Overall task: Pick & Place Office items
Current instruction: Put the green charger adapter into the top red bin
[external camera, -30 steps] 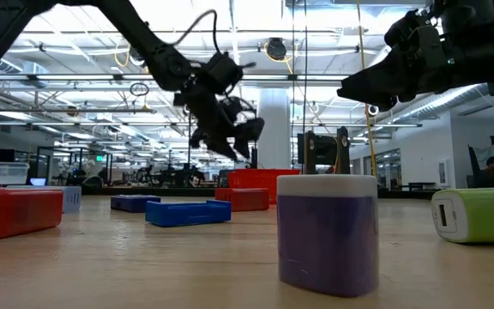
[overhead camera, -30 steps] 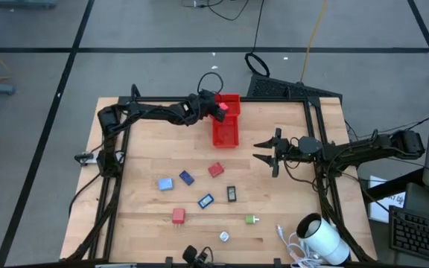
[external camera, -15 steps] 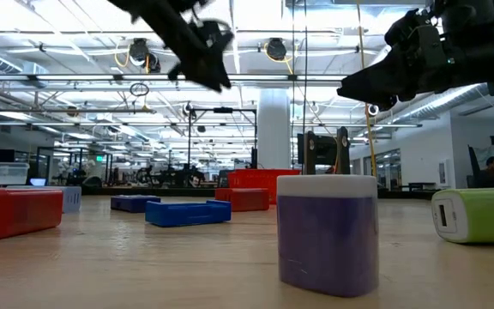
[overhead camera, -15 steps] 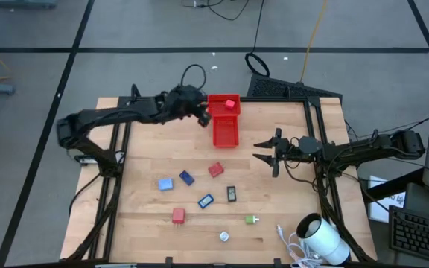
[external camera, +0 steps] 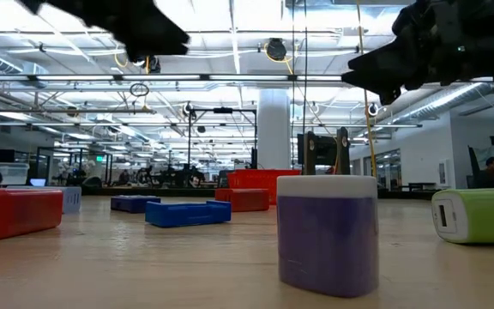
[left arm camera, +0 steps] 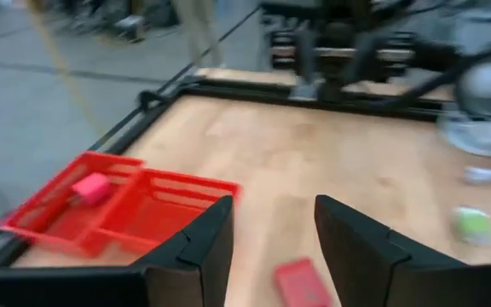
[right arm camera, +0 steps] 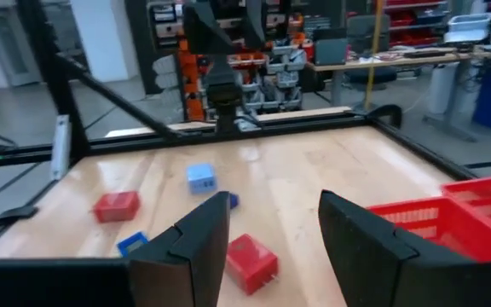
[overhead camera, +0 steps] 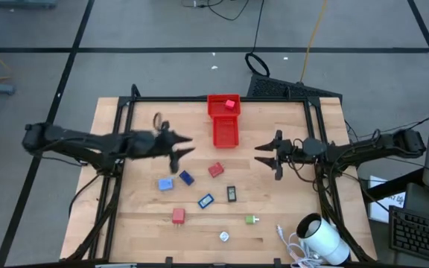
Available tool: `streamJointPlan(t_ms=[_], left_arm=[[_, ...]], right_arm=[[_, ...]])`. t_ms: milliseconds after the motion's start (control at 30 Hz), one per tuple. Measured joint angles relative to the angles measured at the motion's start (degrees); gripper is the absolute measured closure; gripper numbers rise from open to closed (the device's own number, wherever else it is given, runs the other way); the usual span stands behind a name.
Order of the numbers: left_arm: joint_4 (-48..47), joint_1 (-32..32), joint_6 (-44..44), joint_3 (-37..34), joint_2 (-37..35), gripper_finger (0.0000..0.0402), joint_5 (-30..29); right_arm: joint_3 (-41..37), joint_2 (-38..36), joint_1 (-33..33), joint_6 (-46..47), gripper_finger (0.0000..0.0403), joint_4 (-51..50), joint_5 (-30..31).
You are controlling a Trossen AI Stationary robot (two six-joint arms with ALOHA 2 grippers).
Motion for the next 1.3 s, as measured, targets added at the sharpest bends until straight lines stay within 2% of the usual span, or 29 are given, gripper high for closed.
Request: streamJointPlan(t_ms=[100,333,633,800,1000,1300], left_arm=[[3.4,-3.3,1.8,-5.0,-6.8,0.0223,0.0],[2.8,-8.2,5.5,-13.0,-20.3,0.0206,-0.1],[3.0,-8.7,8.7,-19.9,-32.8,0.0194,-1.6],[3.1,-8.7,10.9,-21.1,-35.9,0.0206,-1.5],[0.4,-8.7,11.2,-21.3,-36.4,0.022,-0.9],[-0.5,-8.7,10.1,-21.3,-36.3,0.0239,3.6]], right_arm=[[0.0,0.6,2.1,2.0,0.0232,0.6,0.0],[0.0,4.2,7.6,3.8,0.0232,3.9,0.1],[0.0,2.5,8.8,3.6,0.0232,5.3,0.1],[0.0,1.6,8.8,3.7,0.0232,4.6,0.1],[0.0,1.6,8.8,3.7,0.0232,4.2,0.1],[0.0,1.6,8.7,3.3,0.0232,4.2,0.1]])
